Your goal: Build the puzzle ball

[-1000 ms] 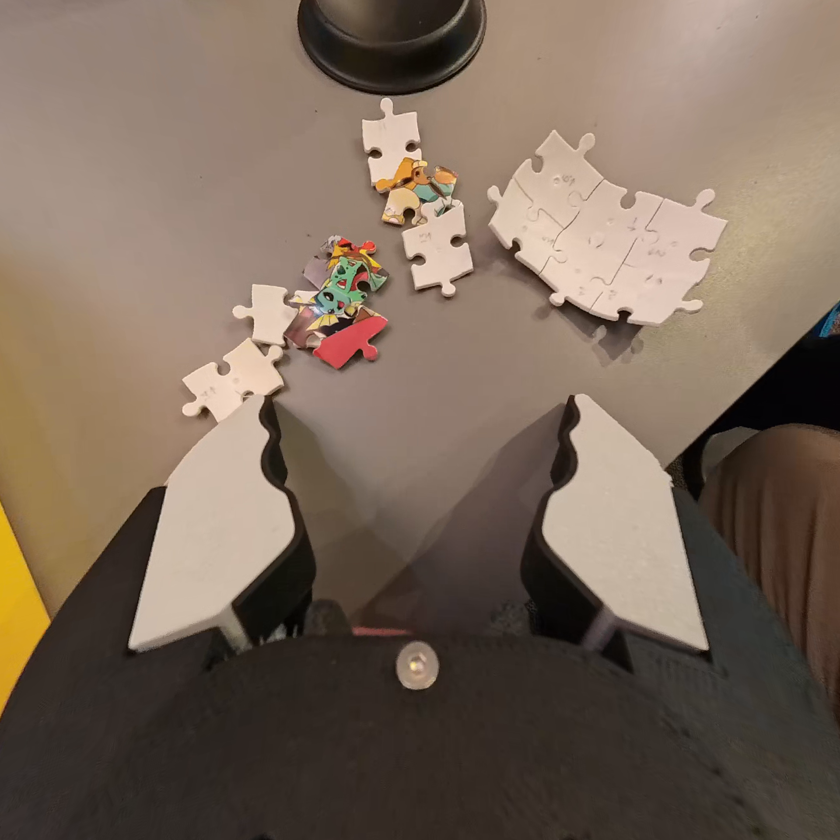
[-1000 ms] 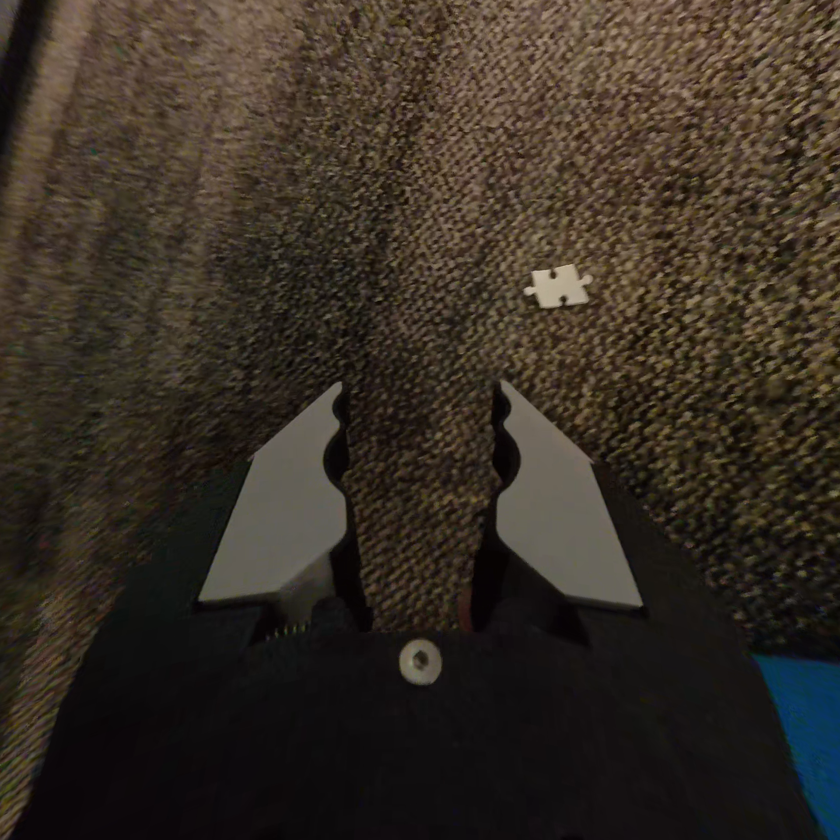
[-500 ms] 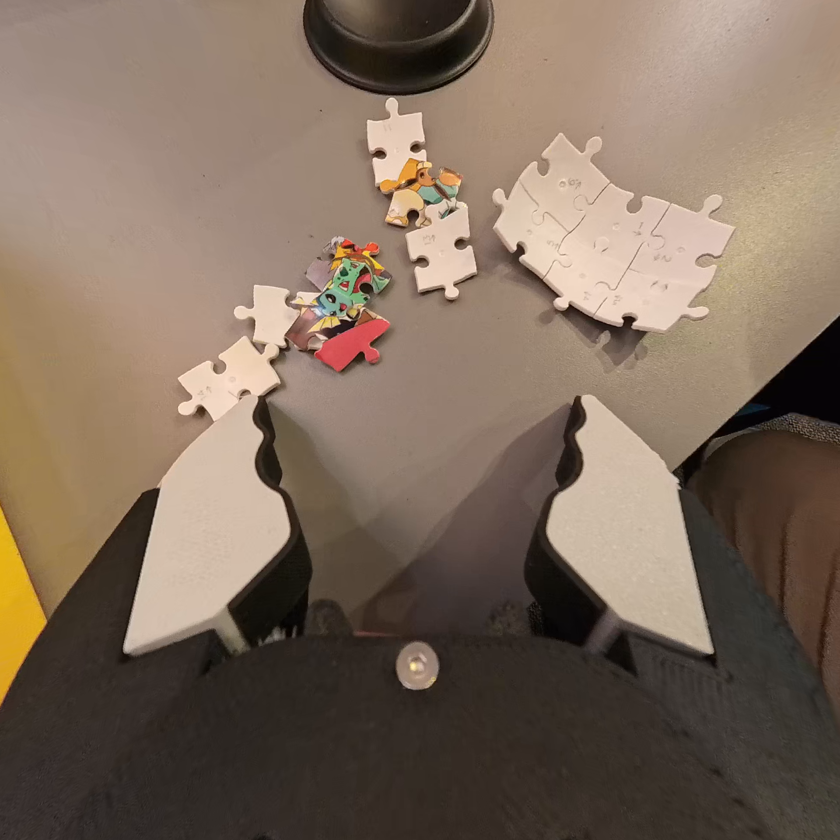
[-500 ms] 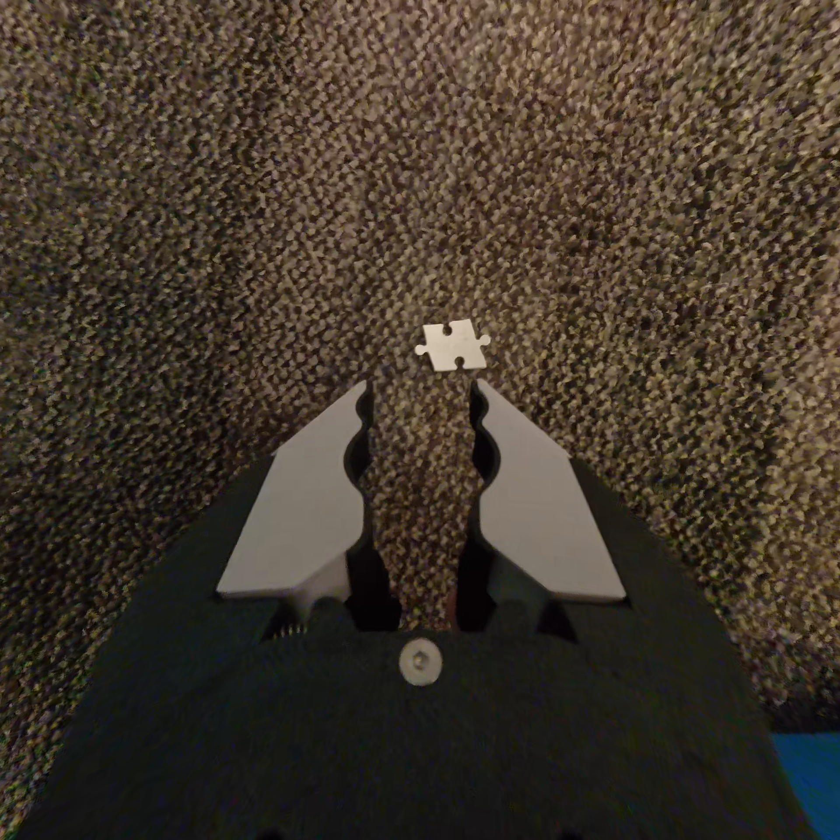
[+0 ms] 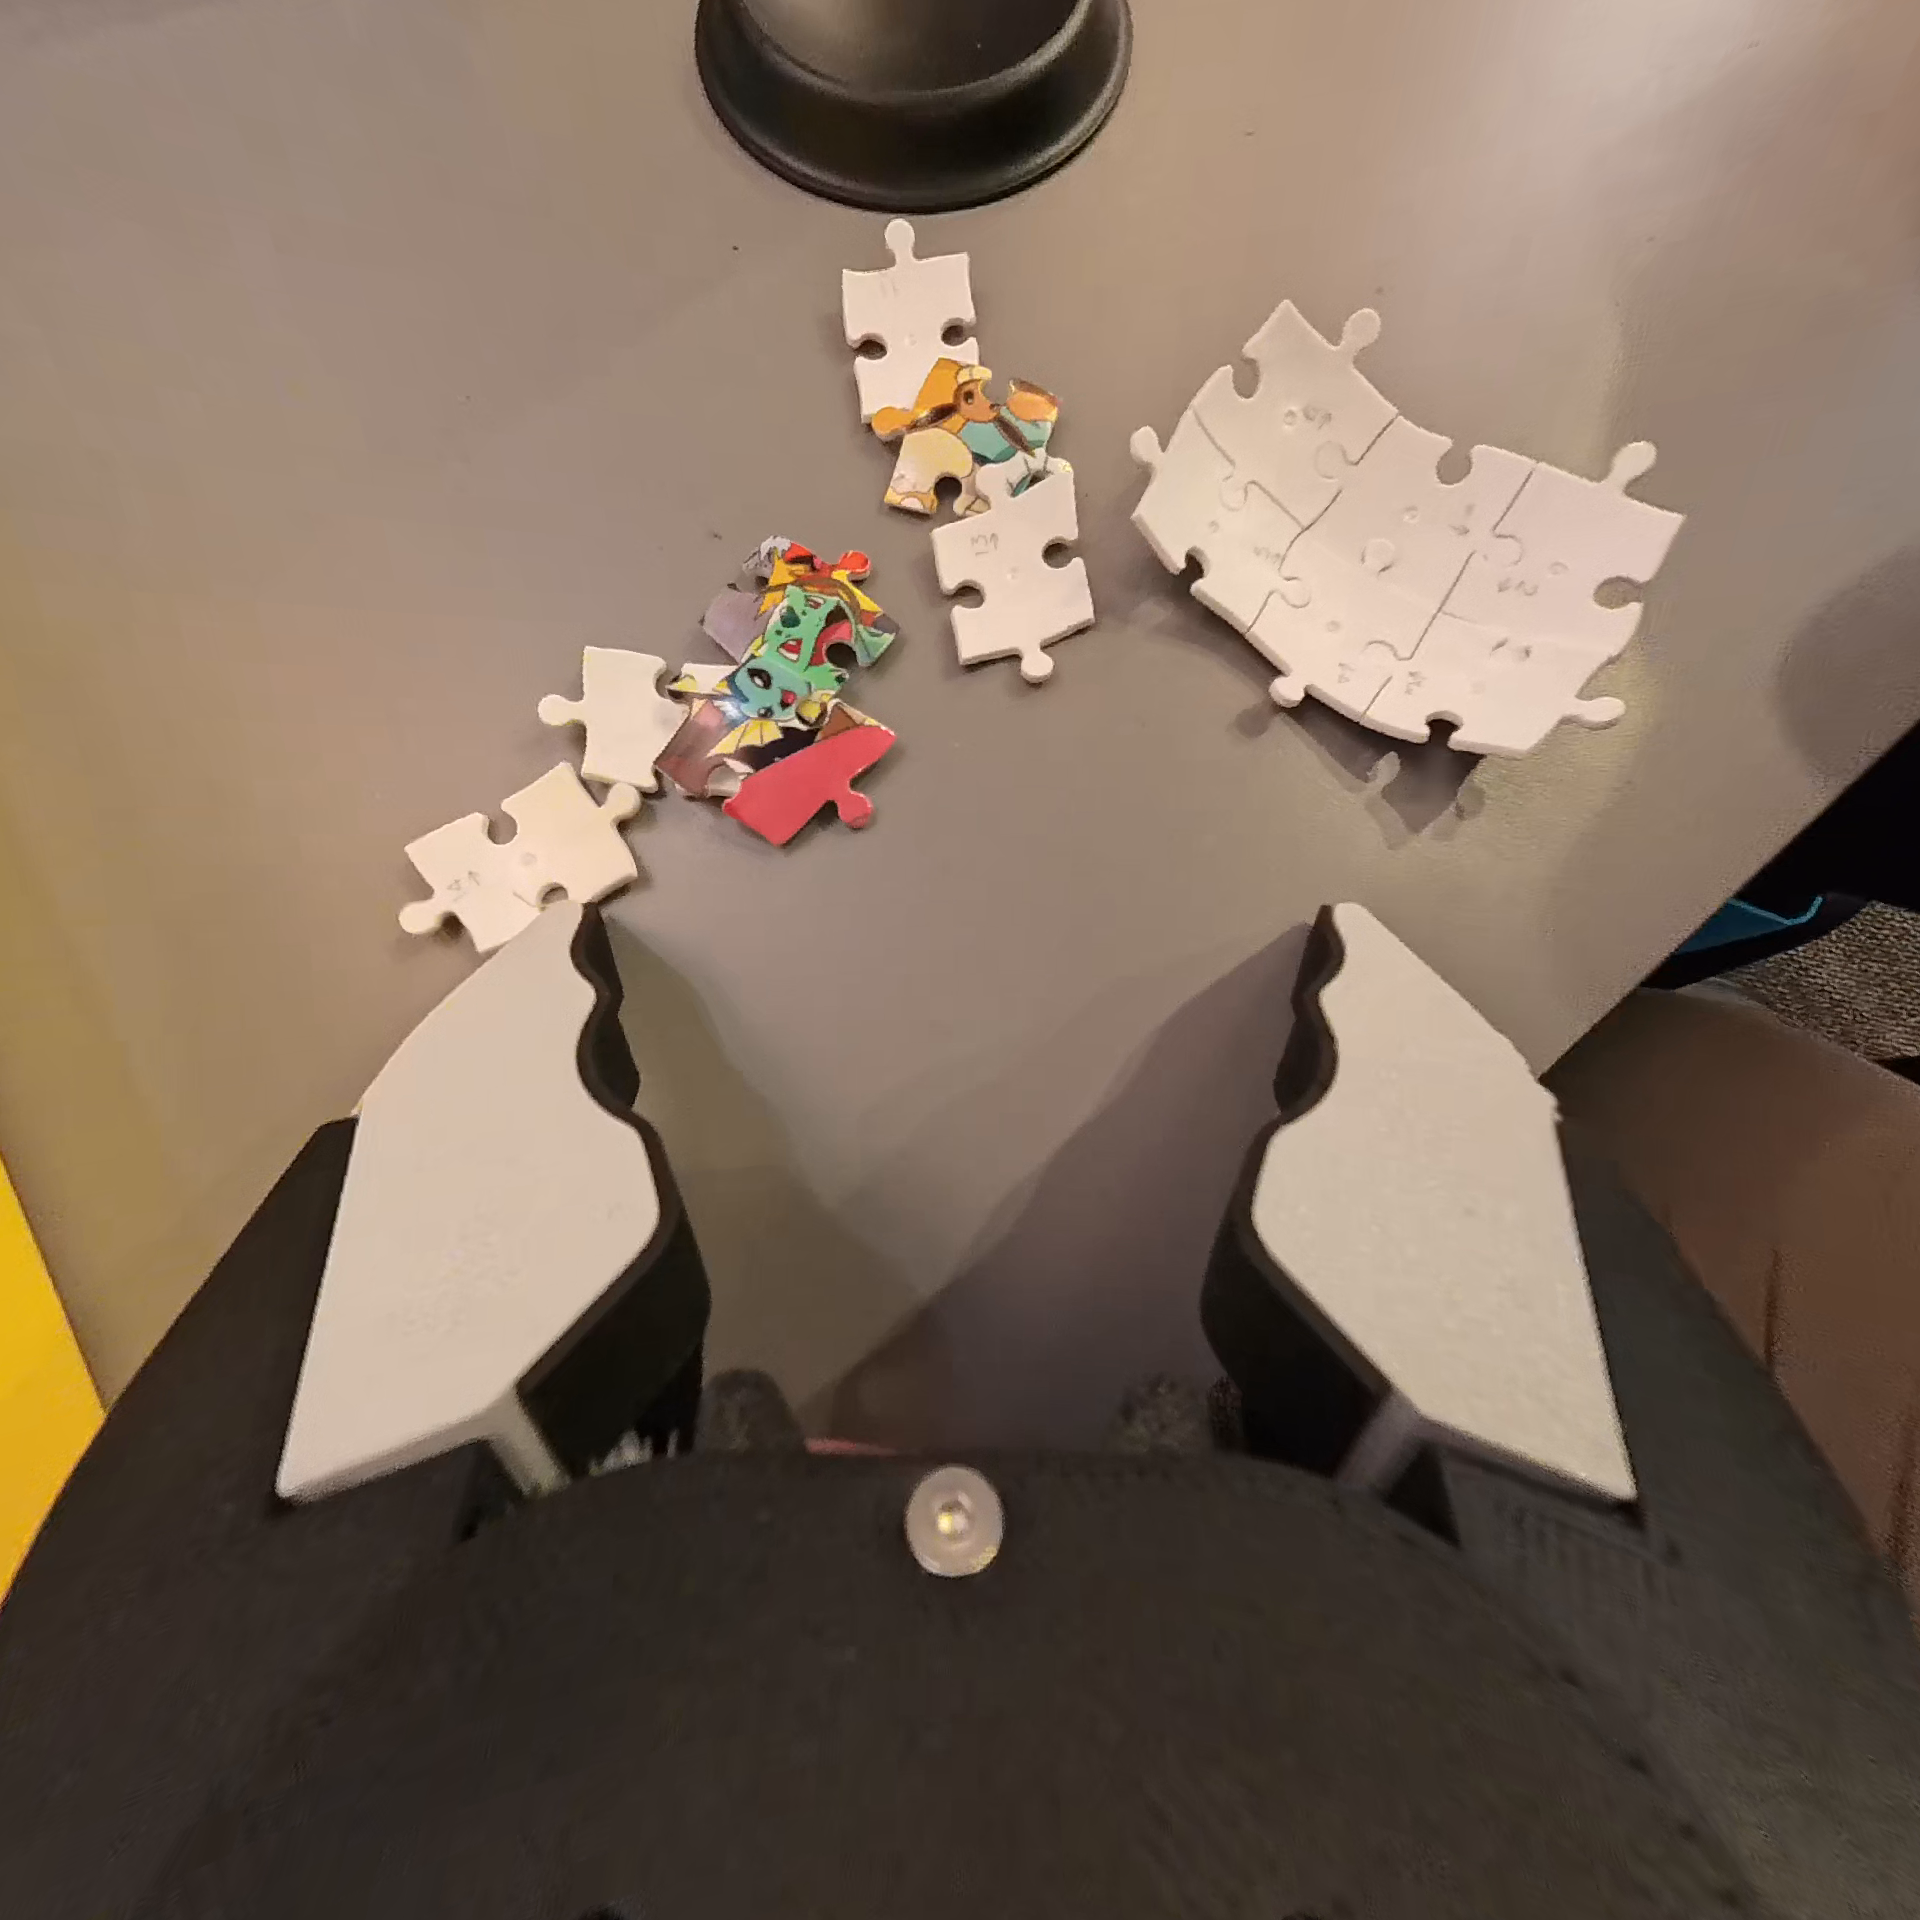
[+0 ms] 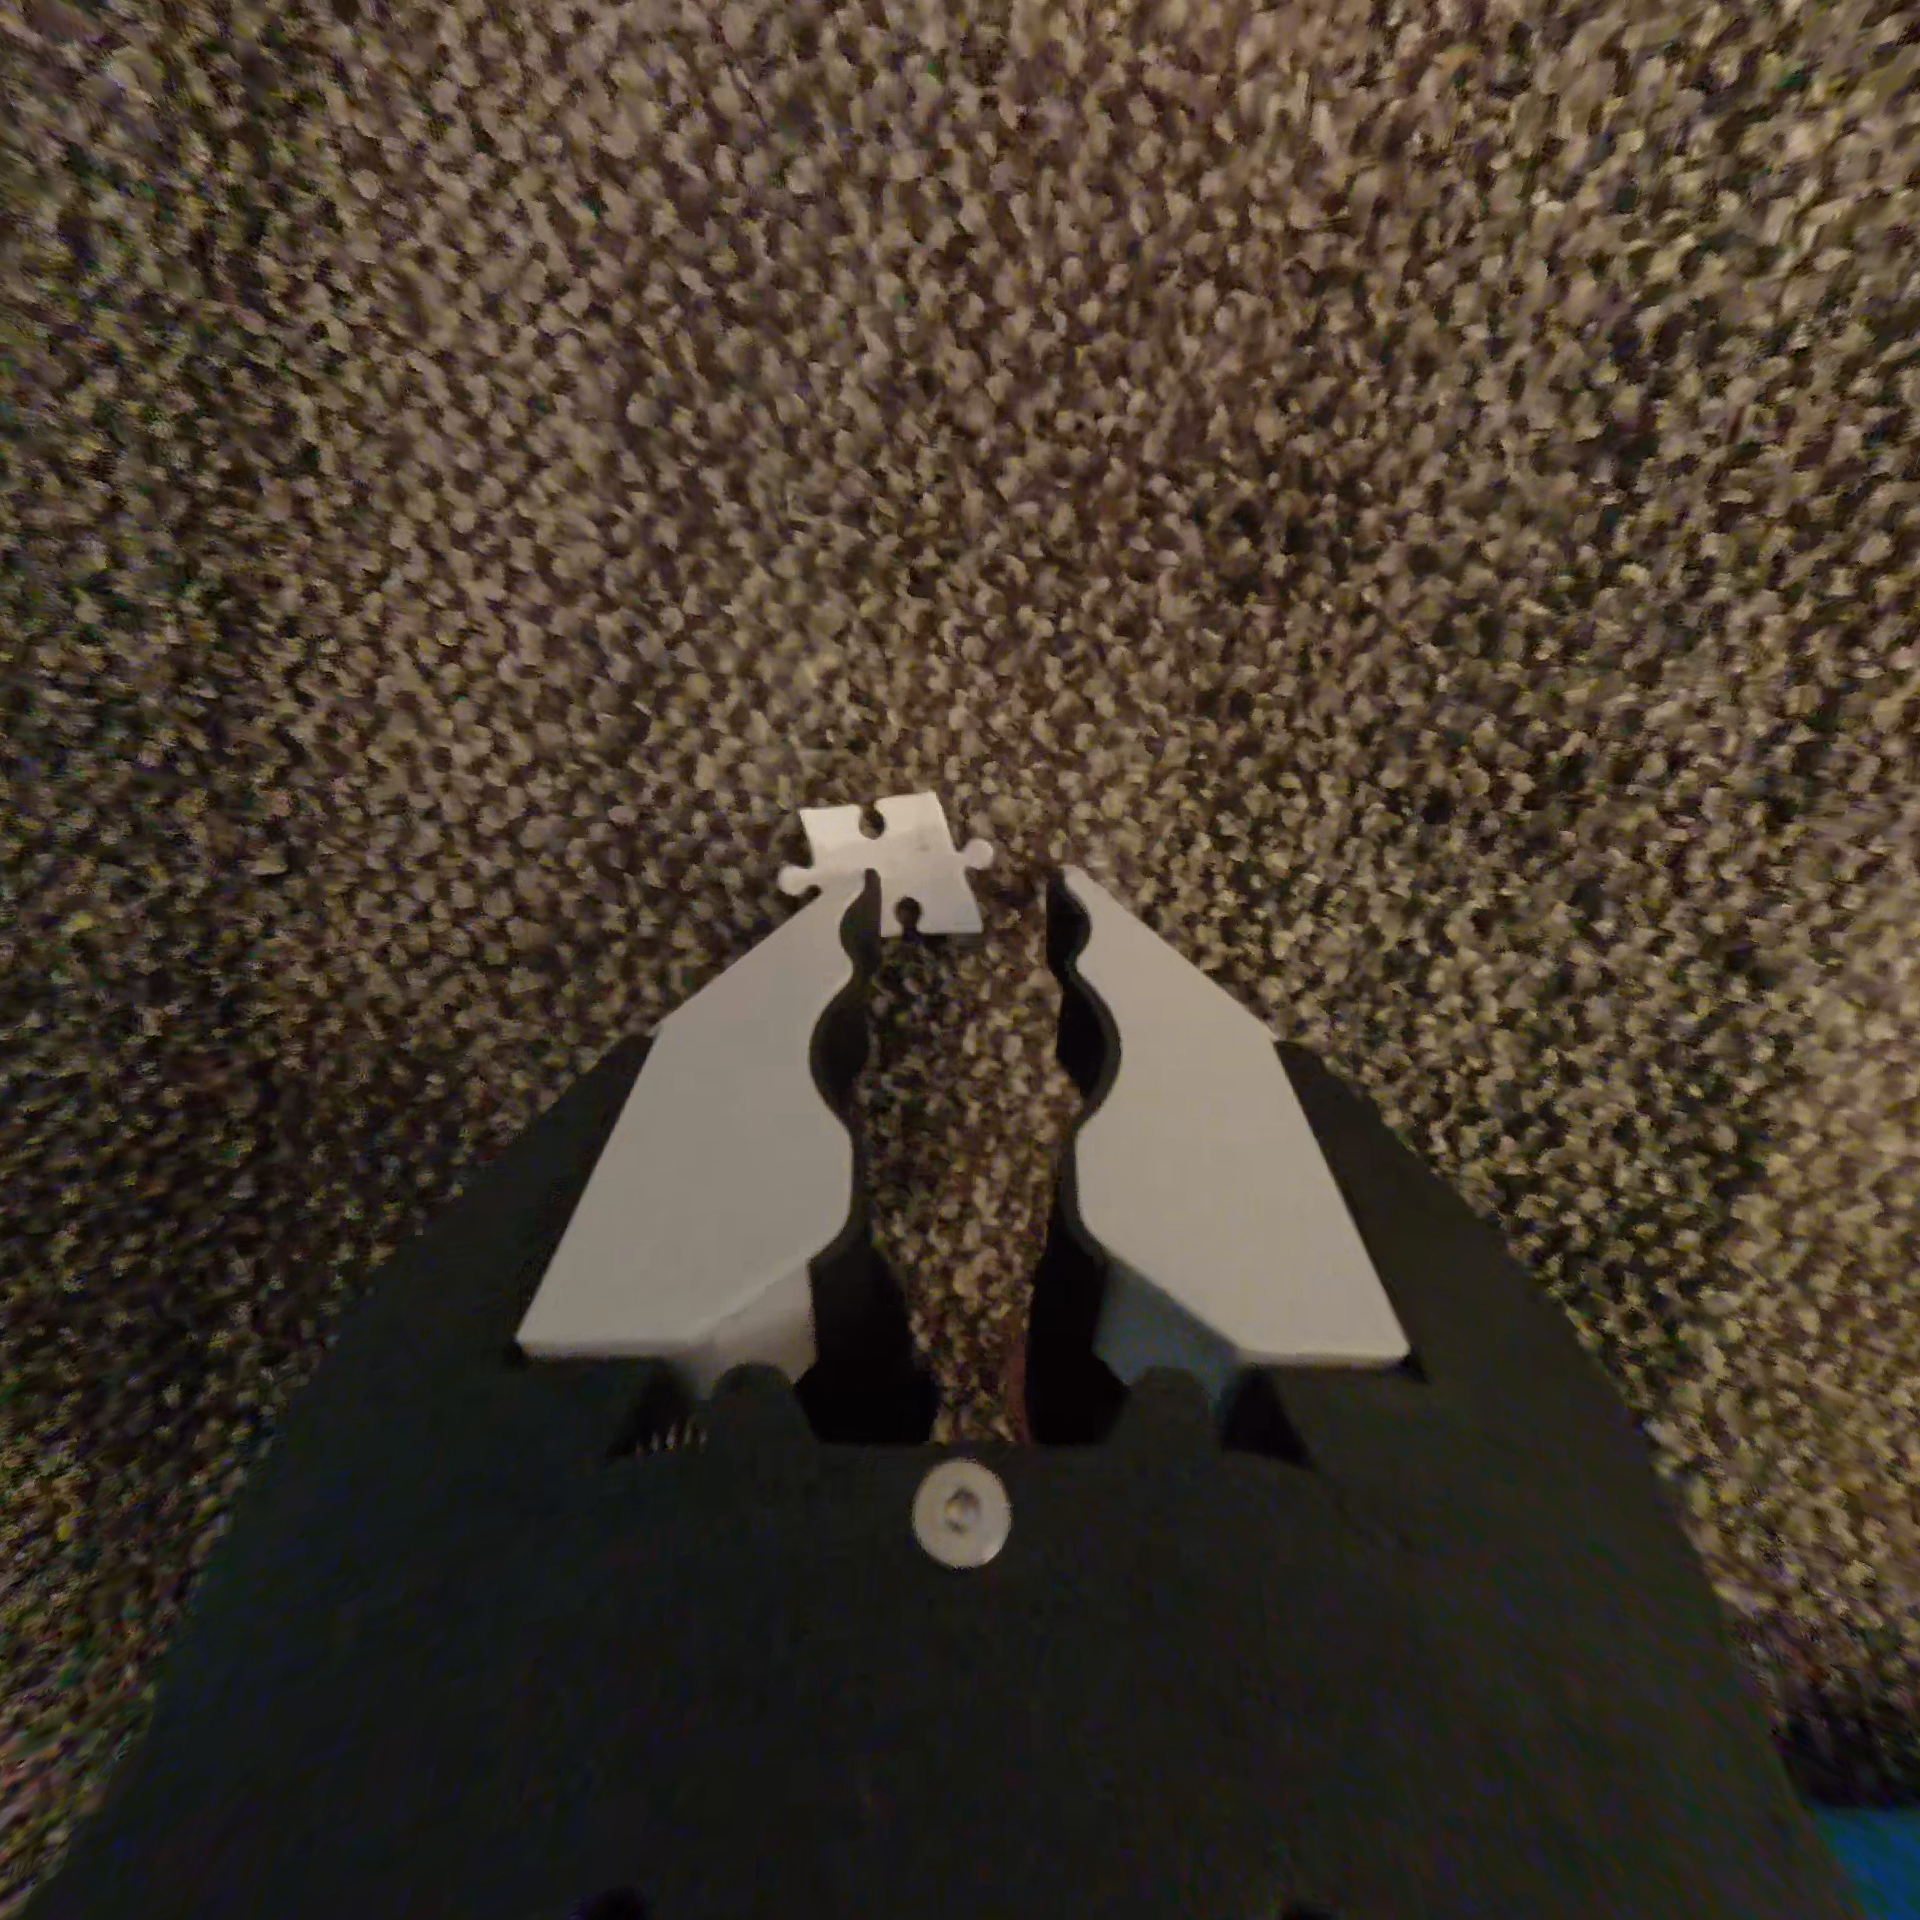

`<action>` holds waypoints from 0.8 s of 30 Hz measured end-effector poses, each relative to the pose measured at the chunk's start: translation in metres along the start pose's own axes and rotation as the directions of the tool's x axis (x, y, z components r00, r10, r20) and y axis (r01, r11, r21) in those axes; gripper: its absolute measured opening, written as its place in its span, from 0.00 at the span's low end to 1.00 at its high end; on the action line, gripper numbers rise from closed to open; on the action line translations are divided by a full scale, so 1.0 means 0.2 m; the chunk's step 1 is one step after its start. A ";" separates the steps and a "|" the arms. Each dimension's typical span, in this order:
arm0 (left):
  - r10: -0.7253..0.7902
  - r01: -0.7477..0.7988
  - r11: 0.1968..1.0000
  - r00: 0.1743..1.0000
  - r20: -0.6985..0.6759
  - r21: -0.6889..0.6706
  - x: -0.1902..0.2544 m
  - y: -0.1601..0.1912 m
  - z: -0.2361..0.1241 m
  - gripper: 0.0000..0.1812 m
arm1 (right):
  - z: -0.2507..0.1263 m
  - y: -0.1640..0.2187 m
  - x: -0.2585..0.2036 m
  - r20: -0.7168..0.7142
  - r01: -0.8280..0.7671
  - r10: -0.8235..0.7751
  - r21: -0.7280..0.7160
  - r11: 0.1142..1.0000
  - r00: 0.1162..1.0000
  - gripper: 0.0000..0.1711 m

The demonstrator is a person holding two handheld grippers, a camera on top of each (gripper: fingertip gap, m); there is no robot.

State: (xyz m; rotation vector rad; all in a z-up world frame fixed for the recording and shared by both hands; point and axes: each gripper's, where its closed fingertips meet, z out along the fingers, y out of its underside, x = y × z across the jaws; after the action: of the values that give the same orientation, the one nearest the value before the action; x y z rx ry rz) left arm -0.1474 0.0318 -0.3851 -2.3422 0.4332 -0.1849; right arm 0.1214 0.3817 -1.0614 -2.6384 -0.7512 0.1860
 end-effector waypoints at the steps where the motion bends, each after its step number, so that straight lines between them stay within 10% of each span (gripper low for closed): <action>1: 0.001 -0.001 1.000 1.000 0.002 0.000 0.00 0.00 0.00 0.67 | 0.01 0.00 0.00 -0.001 0.006 -0.006 -0.008 1.000 1.000 0.18; 24: 0.002 -0.002 1.000 1.000 -0.002 -0.002 0.00 0.00 0.01 0.69 | -0.02 0.10 -0.15 0.241 -0.227 0.266 -0.177 0.958 0.933 0.00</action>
State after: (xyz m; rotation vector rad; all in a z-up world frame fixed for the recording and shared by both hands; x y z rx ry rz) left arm -0.1468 0.0324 -0.3858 -2.3439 0.4364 -0.1857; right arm 0.1074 0.3488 -1.0653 -2.8804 -0.5240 0.5828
